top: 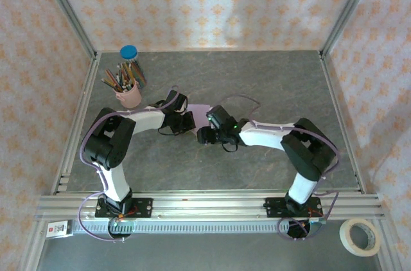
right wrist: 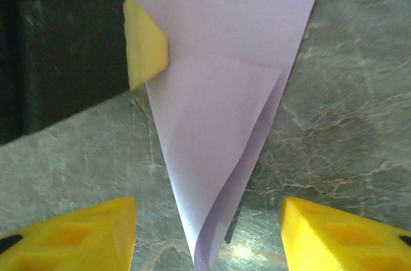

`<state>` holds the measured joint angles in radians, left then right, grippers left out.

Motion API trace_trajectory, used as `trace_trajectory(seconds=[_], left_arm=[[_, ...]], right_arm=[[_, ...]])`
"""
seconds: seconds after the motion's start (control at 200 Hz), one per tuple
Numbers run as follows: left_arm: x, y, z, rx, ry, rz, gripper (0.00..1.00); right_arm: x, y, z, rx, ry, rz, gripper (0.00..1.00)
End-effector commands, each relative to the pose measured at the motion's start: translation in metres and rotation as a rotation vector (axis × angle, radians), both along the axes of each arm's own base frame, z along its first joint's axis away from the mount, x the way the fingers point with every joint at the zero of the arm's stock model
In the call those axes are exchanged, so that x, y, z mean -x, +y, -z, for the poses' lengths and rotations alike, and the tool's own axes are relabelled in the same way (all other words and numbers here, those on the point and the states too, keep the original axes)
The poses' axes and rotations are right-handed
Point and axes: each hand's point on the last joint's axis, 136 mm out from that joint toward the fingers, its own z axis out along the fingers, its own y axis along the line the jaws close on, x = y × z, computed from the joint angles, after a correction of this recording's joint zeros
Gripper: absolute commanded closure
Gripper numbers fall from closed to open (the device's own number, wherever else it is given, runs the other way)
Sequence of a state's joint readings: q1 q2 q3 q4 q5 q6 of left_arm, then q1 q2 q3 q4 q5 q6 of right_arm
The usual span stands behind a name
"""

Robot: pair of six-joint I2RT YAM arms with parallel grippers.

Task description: Fold a paper plane with a square sheet of paper (pick it up from the middle)

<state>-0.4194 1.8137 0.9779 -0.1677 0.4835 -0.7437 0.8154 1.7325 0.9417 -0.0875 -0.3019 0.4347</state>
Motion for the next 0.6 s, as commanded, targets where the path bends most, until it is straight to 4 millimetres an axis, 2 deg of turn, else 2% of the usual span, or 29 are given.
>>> trace_trajectory(seconds=[0.0,0.2,0.591], left_arm=[[0.015,0.013,0.027,-0.071,0.075,-0.02,0.94],[0.015,0.012,0.026,-0.068,0.074,-0.018,0.94],[0.014,0.009,0.028,-0.06,0.076,-0.009,0.94]], right_arm=[[-0.004,-0.002,0.007,0.065,0.001,0.008,0.45],[-0.006,-0.004,0.017,0.102,0.02,0.014,0.54],[0.001,-0.008,0.032,0.135,0.075,0.017,0.65]])
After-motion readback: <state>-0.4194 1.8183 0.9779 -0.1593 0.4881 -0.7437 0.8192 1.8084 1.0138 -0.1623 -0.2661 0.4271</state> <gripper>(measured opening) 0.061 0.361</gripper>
